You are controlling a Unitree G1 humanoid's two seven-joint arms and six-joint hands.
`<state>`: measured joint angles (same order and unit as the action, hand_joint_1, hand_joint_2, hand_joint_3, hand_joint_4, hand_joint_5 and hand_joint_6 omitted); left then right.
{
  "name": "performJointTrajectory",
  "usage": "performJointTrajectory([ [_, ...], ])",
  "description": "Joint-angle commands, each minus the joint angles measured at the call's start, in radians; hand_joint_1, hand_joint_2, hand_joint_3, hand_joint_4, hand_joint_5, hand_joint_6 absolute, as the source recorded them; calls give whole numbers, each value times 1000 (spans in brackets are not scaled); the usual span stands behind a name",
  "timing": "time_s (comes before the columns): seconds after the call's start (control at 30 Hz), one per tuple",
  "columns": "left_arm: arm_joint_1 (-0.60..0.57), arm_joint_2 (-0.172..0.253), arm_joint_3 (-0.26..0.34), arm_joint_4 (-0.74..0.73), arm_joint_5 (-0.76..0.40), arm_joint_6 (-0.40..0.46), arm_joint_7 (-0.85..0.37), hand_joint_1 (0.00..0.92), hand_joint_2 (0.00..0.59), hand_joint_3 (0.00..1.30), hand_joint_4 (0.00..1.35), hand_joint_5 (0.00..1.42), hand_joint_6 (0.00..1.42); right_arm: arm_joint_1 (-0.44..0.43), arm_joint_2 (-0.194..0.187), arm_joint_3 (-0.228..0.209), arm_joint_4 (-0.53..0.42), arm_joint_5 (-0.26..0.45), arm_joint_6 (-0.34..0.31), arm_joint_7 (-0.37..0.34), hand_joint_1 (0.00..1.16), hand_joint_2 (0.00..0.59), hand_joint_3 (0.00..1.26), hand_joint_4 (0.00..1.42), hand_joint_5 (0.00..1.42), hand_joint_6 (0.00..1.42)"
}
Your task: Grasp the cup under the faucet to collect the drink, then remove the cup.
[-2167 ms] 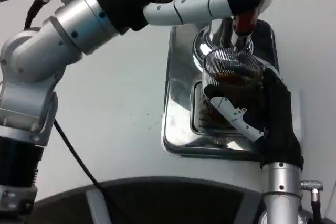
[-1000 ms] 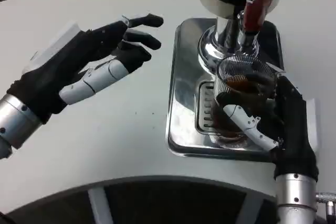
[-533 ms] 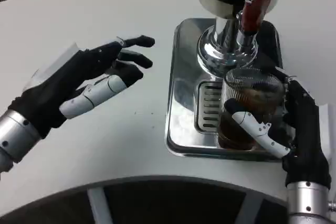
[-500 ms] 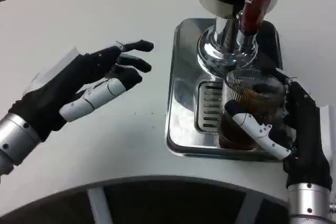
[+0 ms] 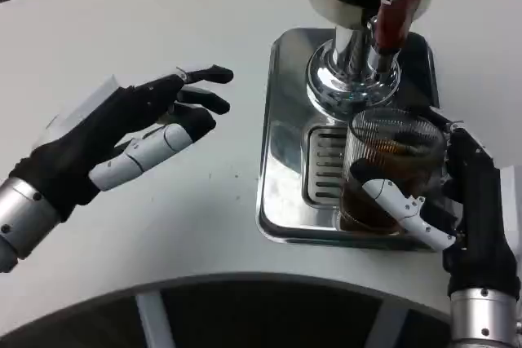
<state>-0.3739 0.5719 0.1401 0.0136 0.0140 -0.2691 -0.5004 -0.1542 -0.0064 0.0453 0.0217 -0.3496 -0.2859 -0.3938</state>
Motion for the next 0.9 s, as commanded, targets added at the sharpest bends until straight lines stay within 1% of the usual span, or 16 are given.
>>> performJointTrajectory([
  [0.03,25,19,-9,-14,22,-7,6,0,141,236,333,392,422,28,9,5,-61,1,-33,2,848,172,795,940,1214,1252],
  [0.43,38,13,-17,-40,38,-1,6,0,141,232,323,377,403,127,10,4,-194,11,-41,33,896,149,852,1009,1259,1326],
  [0.6,45,12,-13,-54,38,1,10,0,141,228,321,374,400,192,16,11,-272,12,-43,51,898,149,865,1019,1273,1346],
  [0.77,49,12,-12,-65,38,1,13,0,143,225,319,371,398,234,21,12,-328,18,-43,72,899,148,890,1046,1299,1367],
  [0.9,57,15,-22,-86,58,5,16,0,143,224,315,370,393,277,23,16,-389,18,-48,92,913,143,905,1048,1301,1385],
])
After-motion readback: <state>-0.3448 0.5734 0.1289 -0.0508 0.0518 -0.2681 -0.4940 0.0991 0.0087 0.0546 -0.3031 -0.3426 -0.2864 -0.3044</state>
